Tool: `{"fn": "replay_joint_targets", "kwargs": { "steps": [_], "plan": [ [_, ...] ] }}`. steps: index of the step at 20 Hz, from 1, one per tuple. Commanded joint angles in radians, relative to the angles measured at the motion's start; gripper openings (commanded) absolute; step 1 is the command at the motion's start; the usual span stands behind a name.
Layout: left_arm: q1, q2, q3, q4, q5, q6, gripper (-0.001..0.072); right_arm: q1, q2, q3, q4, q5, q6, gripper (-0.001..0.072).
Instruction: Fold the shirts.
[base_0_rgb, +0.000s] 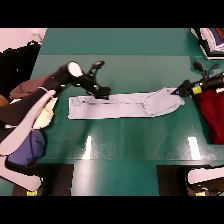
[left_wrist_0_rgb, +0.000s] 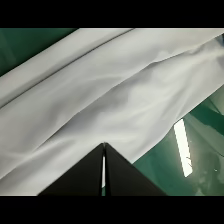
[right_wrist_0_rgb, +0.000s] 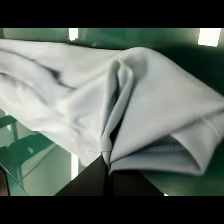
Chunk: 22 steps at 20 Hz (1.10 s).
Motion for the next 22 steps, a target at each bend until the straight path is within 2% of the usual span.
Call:
{"fn": "replay_joint_targets", "kwargs": {
  "steps": [1, 6, 13, 16, 22],
  "plan": [
    [-0.090, -0.118, 0.089, -0.030, 0.052, -0.004, 0.0021, 0.083, 0.078, 0.102, 0.008, 0.053, 0.087, 0.0009],
    [-0.142, -0.219, 0.183, -0.036, 0.063, -0.029, 0.0021, 0.253, 0.137, 0.285, 0.016, 0.060, 0.180, 0.0009],
    [-0.140, -0.235, 0.184, -0.028, 0.052, -0.026, 0.0021, 0.431, 0.135, 0.445, 0.033, 0.047, 0.213, 0.0009],
    [-0.117, -0.221, 0.198, -0.011, -0.008, -0.027, 0.0020, 0.479, 0.135, 0.472, 0.033, 0.016, 0.212, 0.0010],
    [-0.052, -0.076, 0.200, 0.207, -0.197, -0.024, 0.0020, 0.517, 0.135, 0.480, 0.033, 0.005, 0.208, 0.0009]
  ]
}}
